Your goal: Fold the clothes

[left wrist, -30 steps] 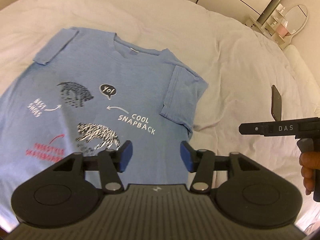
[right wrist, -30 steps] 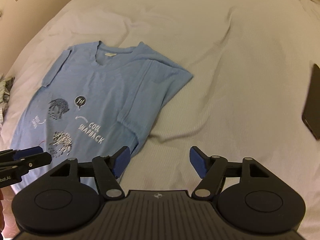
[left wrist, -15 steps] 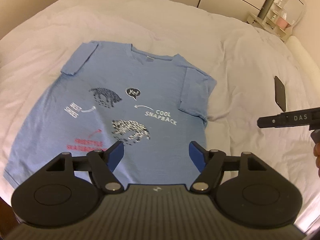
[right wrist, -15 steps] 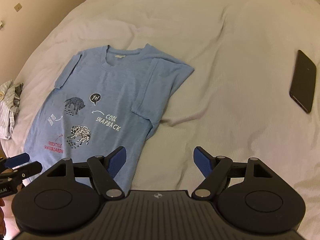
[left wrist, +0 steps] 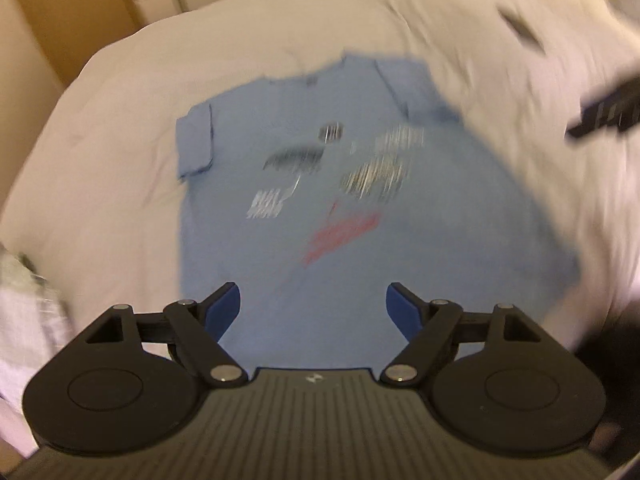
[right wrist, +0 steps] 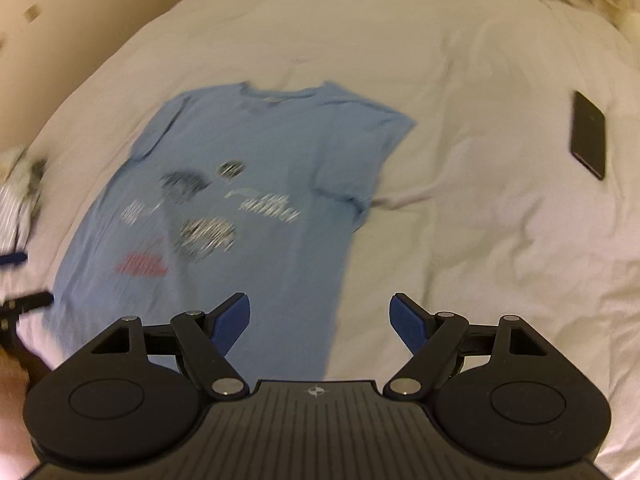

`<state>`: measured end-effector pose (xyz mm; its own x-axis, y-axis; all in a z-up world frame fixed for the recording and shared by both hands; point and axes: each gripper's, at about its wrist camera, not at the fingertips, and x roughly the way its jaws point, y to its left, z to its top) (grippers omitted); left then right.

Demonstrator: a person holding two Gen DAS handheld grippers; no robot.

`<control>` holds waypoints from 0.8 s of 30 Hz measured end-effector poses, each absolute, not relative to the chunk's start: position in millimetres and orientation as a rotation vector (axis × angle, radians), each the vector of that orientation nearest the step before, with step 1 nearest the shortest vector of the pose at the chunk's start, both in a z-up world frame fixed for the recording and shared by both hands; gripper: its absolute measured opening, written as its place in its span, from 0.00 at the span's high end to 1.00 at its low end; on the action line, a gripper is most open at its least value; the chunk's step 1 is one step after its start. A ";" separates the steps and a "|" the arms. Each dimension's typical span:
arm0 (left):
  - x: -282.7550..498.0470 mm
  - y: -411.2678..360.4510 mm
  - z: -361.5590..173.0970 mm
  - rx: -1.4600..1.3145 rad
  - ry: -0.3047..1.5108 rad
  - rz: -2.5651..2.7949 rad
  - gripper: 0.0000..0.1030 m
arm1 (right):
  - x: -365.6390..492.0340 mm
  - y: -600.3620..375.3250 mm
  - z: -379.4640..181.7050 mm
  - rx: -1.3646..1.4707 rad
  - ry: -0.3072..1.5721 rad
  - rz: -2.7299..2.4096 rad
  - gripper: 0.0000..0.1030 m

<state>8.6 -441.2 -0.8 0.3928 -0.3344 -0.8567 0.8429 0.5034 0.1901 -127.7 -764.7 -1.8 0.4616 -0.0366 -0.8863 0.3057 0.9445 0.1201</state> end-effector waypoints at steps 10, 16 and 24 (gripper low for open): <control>-35.5 -359.0 -78.4 1.232 0.700 -0.945 0.26 | -182.0 -647.3 -47.3 -0.126 1.164 0.081 0.24; -38.0 -353.5 -129.6 1.446 0.587 -0.965 0.27 | -207.6 -615.0 -82.0 -0.353 1.153 0.149 0.27; -21.5 -348.0 -166.6 1.546 0.462 -1.055 0.28 | -230.6 -596.4 -123.5 -0.507 1.132 0.134 0.30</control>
